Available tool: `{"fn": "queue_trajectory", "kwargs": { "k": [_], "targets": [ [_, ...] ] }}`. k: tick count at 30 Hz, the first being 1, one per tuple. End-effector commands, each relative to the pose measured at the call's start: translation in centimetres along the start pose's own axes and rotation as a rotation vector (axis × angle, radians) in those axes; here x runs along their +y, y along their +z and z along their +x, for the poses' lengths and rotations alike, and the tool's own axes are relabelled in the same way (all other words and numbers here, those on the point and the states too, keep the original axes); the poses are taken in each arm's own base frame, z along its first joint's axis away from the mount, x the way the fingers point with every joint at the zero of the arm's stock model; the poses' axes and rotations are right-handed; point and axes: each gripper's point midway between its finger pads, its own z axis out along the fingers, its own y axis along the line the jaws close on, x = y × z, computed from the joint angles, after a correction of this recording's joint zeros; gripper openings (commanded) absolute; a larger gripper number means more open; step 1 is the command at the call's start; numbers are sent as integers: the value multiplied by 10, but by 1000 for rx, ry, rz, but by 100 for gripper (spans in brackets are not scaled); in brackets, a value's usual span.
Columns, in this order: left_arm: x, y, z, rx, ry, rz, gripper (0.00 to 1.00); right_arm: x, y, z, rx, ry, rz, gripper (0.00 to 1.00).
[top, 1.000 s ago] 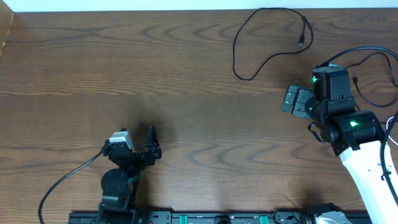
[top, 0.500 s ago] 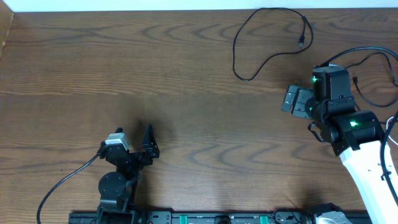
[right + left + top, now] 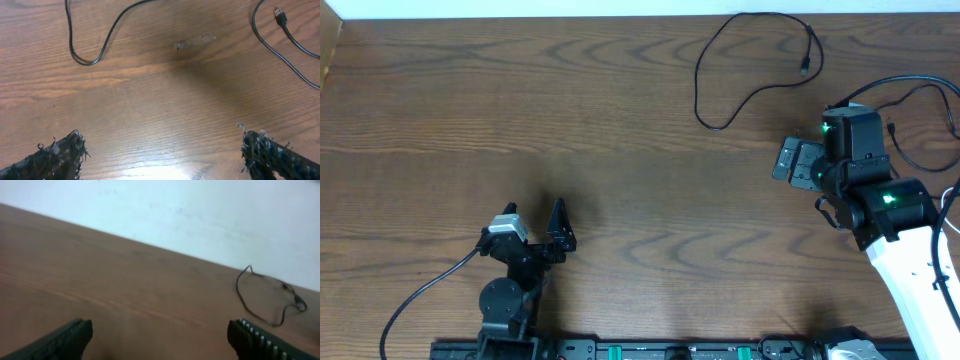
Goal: Untangle cables
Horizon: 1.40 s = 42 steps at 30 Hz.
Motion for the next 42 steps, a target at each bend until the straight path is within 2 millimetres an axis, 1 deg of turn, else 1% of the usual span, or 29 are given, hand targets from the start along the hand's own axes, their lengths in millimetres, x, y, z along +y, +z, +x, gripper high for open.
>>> {"fn": "queue_trajectory", "kwargs": {
  "k": [1, 3, 4, 5, 6, 7, 11, 14, 17, 19, 21, 28, 30, 31, 42],
  "targets": [
    [4, 0, 3, -2, -9, -14, 91, -1, -3, -2, -12, -13, 6, 99],
    [6, 0, 9, 25, -8, -22, 91, -1, -3, -2, -12, -13, 6, 99],
    [5, 0, 6, 12, -16, -18, 91, -1, -3, -2, -12, -13, 6, 99],
    [1, 0, -6, -37, -31, -2, 91, -1, -3, -2, -12, -13, 6, 99],
    [0, 0, -11, -59, -32, 5, 91, -1, -3, -2, -12, -13, 6, 99],
    [-1, 0, -11, -60, -32, 5, 91, -1, -3, -2, -12, -13, 6, 99],
    [3, 0, -1, -16, -29, -10, 91, -1, -3, -2, -12, -13, 6, 99],
    [3, 0, -8, -46, -31, -11, 91, -1, -3, -2, -12, -13, 6, 99],
    [14, 0, -6, -39, -33, -53, 91, -1, -3, -2, -12, -13, 6, 99],
    [23, 0, 0, -13, -34, -90, 91, -1, -3, -2, -12, -13, 6, 99],
    [31, -1, 12, 35, -35, -126, 91, -1, -3, -2, -12, -13, 6, 99],
    [33, -1, 12, 35, -33, -132, 91, -1, -3, -2, -12, -13, 6, 99],
    [42, -3, 8, 16, 12, -187, 91, -1, -3, -2, -12, -13, 6, 99],
    [43, -3, 8, 14, 17, -194, 91, -1, -3, -2, -12, -13, 6, 99],
    [43, -3, 8, 15, 16, -193, 91, -1, -3, -2, -12, -13, 6, 99]
  ]
}}
